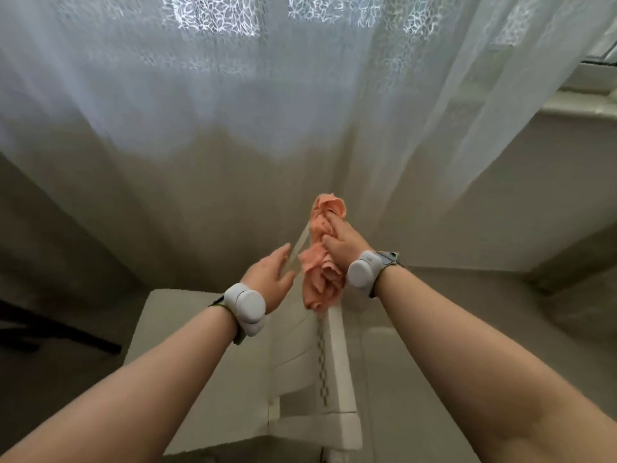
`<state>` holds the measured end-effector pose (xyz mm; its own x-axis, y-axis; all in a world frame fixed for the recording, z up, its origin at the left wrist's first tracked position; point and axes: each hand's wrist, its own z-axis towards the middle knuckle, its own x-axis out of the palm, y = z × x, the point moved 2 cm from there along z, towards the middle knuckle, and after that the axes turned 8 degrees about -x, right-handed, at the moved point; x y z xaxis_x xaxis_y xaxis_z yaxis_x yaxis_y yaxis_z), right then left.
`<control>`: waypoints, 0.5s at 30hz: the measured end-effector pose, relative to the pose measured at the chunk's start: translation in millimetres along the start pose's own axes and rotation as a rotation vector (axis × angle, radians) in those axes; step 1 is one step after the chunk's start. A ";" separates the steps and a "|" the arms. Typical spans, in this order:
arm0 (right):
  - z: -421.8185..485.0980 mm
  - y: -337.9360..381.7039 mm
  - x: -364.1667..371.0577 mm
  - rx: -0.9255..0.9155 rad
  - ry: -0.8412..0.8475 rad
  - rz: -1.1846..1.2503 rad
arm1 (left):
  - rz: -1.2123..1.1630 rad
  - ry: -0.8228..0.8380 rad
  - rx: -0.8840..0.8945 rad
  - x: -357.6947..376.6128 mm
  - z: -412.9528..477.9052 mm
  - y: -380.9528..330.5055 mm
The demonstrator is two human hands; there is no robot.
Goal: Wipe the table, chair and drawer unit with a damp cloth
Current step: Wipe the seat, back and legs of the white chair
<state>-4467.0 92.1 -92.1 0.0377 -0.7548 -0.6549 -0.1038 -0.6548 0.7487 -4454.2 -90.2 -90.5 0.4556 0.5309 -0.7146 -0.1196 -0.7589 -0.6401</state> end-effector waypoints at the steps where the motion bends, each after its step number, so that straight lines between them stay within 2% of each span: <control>1: 9.4 -4.9 -4.4 -0.025 0.013 0.006 | -0.017 -0.027 -0.036 3.5 -0.9 -3.2; 4: 26.7 -16.2 -16.5 -0.153 0.017 -0.160 | -0.068 -0.097 -0.128 19.2 -12.4 -14.2; 7: 27.8 -7.5 -16.5 -0.396 -0.037 -0.284 | -0.093 -0.127 -0.184 29.2 -27.0 -15.7; 9: 21.2 -2.5 -16.7 -0.515 0.013 -0.261 | -0.111 -0.179 -0.228 33.3 -40.1 -13.8; 15: -30.9 -1.6 -6.4 -0.667 0.176 -0.309 | -0.246 -0.262 -0.368 47.6 -81.6 0.7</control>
<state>-4436.4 96.7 -85.9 0.1310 -0.4915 -0.8610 0.5591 -0.6806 0.4736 -4360.7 -96.3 -101.9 0.1890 0.7516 -0.6320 0.3037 -0.6568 -0.6902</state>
